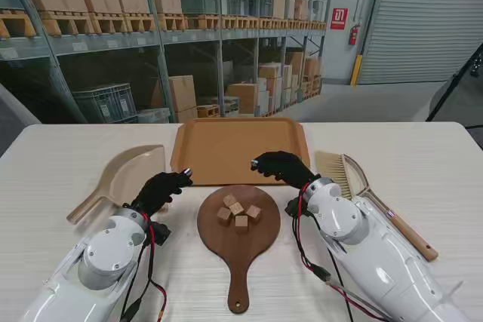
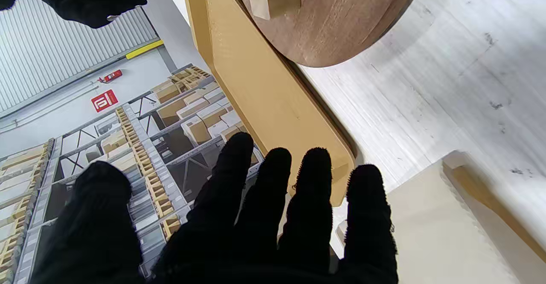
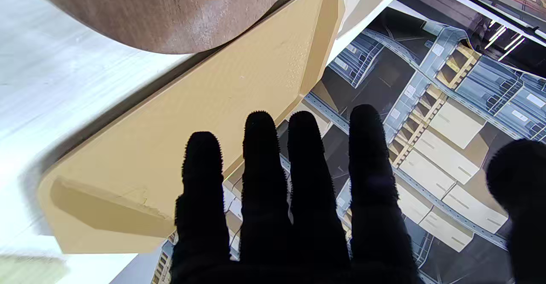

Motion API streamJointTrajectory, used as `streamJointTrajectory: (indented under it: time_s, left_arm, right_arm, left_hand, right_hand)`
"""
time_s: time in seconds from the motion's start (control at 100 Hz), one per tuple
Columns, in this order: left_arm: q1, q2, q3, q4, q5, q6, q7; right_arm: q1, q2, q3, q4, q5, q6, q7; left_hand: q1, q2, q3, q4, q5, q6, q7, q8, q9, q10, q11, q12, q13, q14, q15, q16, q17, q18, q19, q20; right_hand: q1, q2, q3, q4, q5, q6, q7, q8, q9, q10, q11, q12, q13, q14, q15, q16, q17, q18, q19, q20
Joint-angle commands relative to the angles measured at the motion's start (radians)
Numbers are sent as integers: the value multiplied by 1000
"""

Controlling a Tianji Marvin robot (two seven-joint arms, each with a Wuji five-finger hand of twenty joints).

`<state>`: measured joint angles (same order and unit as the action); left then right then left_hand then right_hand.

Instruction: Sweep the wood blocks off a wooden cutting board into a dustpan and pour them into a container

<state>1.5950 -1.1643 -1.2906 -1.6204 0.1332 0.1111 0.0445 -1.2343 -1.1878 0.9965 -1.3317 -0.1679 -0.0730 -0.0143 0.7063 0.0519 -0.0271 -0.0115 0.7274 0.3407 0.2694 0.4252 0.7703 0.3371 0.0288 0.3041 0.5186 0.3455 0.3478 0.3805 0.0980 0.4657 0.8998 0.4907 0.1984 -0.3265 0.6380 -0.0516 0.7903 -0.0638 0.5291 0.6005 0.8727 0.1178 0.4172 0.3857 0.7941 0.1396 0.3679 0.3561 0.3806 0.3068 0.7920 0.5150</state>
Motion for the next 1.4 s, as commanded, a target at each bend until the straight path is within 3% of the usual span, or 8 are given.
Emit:
streamJointTrajectory:
  time_s: [0.0,0.44,0.81,1.08,1.39]
  left_arm:
    - [4,-4,-1,-7,-1,4,-15]
    - [16,-1,-15,-21,10,8,-20]
    - [37,17,-64,-45,50,0,-70]
    - [63,47,-155,-57,141,-31,-157]
    - [58,77,-271,-36,266,-101,-241]
  right_arm:
    - [-7,-1,-3,-1,-1,4,16]
    - [-12,1,-1,-5,-7,5,18]
    - [-24,6,6,-12,-12,-5,23]
    - [-41,7,10,-8,-3,1,28]
    - [-40,2,10,4,13,13,24]
  left_hand:
    - [-27,13,-8,-13,20,41,0,-12,13,32,303,-7,6,34,12,1,4,-6,26,-7]
    - [-23,8,-8,-13,20,42,-2,-11,14,32,303,-6,6,35,13,0,2,-13,29,-5]
    - [-22,-13,-10,-13,7,41,-9,-13,-2,27,296,-9,-9,30,3,-4,-4,-22,29,-4]
    - [-42,-64,-12,-14,-58,44,-52,-30,-88,12,262,-25,-73,3,-40,-22,-34,-58,-2,-20]
    - [-55,-193,-2,-13,-163,50,-159,-77,-269,-2,236,-59,-212,-29,-116,-54,-113,-154,-97,-75]
  right_hand:
    - [-38,-1,-19,8,-2,-15,14,-11,26,-12,25,3,-3,-31,3,-8,-2,38,-18,33]
    - [-36,0,-21,8,6,-10,16,-11,38,-11,32,9,0,-31,6,-8,1,38,-20,38]
    - [-37,1,-22,8,11,-9,17,-10,41,-12,32,12,0,-31,8,-7,0,38,-21,41]
    - [-37,1,-21,8,12,-8,17,-9,42,-11,33,14,1,-28,9,-6,-1,39,-22,42]
    - [-34,-1,-21,8,13,-5,16,-9,42,-11,34,15,-2,-29,10,-5,-1,39,-22,44]
